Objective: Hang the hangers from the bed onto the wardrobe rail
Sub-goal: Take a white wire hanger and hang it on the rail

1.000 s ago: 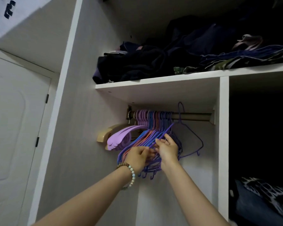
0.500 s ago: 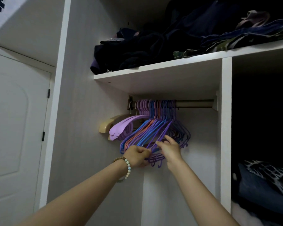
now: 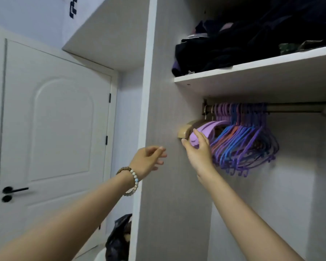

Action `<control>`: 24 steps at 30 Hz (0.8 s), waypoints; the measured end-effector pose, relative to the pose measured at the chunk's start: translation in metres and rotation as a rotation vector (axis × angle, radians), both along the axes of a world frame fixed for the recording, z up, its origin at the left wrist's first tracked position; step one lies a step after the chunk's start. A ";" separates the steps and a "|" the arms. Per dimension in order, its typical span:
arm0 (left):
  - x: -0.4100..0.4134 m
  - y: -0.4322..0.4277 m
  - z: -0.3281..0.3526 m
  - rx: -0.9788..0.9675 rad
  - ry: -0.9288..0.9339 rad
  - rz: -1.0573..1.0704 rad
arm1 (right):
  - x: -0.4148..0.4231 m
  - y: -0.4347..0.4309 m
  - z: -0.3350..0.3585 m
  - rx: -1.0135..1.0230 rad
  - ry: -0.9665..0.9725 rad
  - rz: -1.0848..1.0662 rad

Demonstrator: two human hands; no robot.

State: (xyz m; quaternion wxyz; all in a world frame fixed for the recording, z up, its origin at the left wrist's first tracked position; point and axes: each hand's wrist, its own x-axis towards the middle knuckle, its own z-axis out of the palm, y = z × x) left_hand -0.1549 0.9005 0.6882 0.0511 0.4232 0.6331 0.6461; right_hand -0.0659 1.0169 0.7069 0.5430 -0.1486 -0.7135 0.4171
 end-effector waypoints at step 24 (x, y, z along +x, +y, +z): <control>-0.094 -0.676 -0.434 -0.563 -0.647 1.015 | -0.215 -0.554 -0.392 0.055 -1.081 0.956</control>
